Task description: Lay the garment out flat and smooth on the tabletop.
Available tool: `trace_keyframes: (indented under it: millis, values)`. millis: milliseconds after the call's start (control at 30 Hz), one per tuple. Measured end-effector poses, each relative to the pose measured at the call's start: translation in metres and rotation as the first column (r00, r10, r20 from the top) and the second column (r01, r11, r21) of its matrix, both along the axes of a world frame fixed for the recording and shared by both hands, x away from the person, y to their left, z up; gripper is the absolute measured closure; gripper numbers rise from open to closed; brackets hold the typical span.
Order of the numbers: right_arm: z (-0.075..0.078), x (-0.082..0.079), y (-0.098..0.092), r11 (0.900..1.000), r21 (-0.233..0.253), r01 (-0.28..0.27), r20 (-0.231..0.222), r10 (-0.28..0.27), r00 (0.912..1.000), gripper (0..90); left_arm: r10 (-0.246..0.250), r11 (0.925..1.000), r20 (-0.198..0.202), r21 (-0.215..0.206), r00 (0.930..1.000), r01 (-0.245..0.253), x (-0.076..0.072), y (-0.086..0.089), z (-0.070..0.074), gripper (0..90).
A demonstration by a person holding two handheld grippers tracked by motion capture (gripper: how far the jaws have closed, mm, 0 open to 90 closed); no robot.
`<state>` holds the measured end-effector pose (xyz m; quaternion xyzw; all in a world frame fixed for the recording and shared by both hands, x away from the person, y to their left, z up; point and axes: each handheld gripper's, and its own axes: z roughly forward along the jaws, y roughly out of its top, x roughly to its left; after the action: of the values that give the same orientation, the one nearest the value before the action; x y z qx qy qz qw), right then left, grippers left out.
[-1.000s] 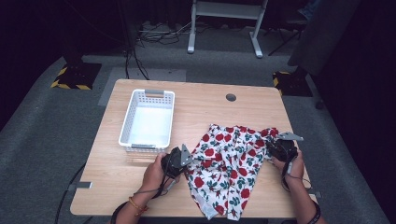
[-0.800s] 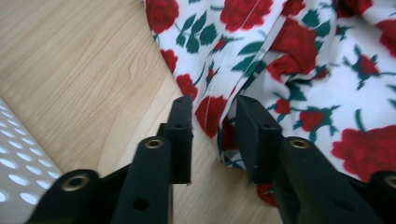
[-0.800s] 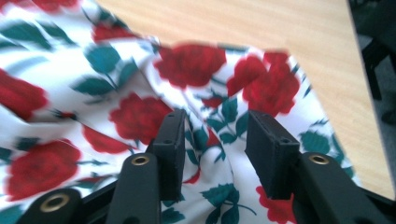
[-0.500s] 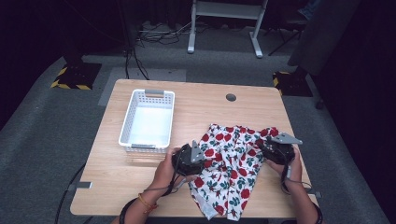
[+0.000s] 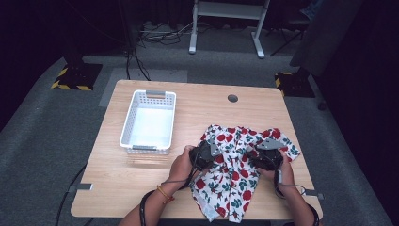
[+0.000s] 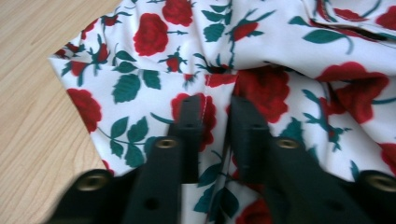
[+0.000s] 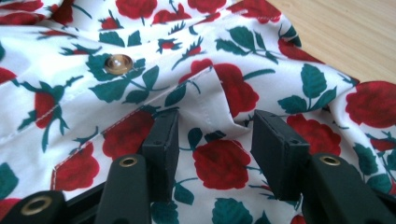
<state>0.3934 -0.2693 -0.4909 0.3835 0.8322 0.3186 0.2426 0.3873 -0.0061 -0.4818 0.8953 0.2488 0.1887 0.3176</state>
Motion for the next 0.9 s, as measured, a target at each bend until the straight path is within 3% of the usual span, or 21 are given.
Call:
trace_keyframes:
  millis: [67, 267, 367, 467, 500, 567, 667, 700, 767, 867, 900]
  values:
    - [-0.003, 0.001, -0.001, 1.0, -0.01, 0.016, -0.015, -0.016, 0.9998, 53.2, 0.026, 0.9997, 0.002, -0.003, 0.9997, -0.026, 0.003, 0.004, 0.002, 86.7]
    - [-0.007, 0.01, -0.014, 0.996, -0.01, 0.091, -0.033, -0.092, 0.9952, 53.5, 0.117, 0.9929, 0.002, -0.021, 0.9931, -0.117, 0.009, 0.026, 0.007, 87.5]
    - [-0.007, 0.017, -0.025, 0.992, 0.021, 0.126, -0.058, -0.125, 0.9905, 53.4, 0.136, 0.9903, 0.013, -0.033, 0.9907, -0.135, 0.01, 0.034, 0.009, 87.1]
    - [-0.007, 0.023, -0.032, 0.987, 0.019, 0.161, -0.05, -0.16, 0.9858, 53.5, 0.168, 0.985, 0.026, -0.047, 0.9855, -0.166, 0.009, 0.042, 0.014, 85.3]
    - [-0.007, 0.025, -0.034, 0.985, 0.016, 0.17, -0.047, -0.169, 0.9846, 53.5, 0.183, 0.9819, 0.028, -0.054, 0.9826, -0.182, 0.009, 0.045, 0.015, 82.7]
    - [-0.008, 0.029, -0.037, 0.982, 0.005, 0.19, -0.033, -0.189, 0.9813, 53.4, 0.236, 0.971, 0.047, -0.046, 0.9705, -0.234, 0.009, 0.048, 0.019, 69.6]
    - [-0.008, 0.033, -0.041, 0.979, 0.003, 0.205, -0.026, -0.205, 0.9785, 52.5, 0.275, 0.9603, 0.054, -0.067, 0.96, -0.271, 0.008, 0.053, 0.022, 57.3]
    - [-0.008, 0.033, -0.041, 0.979, 0.005, 0.204, -0.023, -0.203, 0.9788, 52.3, 0.277, 0.9595, 0.056, -0.073, 0.9594, -0.272, 0.008, 0.053, 0.023, 53.5]
    - [-0.008, 0.032, -0.041, 0.979, 0.004, 0.205, -0.022, -0.205, 0.9786, 52.2, 0.255, 0.9627, 0.046, -0.107, 0.966, -0.249, 0.006, 0.055, 0.027, 46.7]
    - [-0.008, 0.031, -0.04, 0.981, -0.008, 0.196, -0.011, -0.196, 0.9806, 51.9, 0.186, 0.9712, 0.06, -0.162, 0.9806, -0.174, -0.005, 0.052, 0.033, 39.3]
    - [-0.008, 0.03, -0.04, 0.981, -0.009, 0.195, -0.012, -0.195, 0.9808, 51.6, 0.143, 0.9763, 0.06, -0.172, 0.9879, -0.131, -0.013, 0.047, 0.035, 37.8]
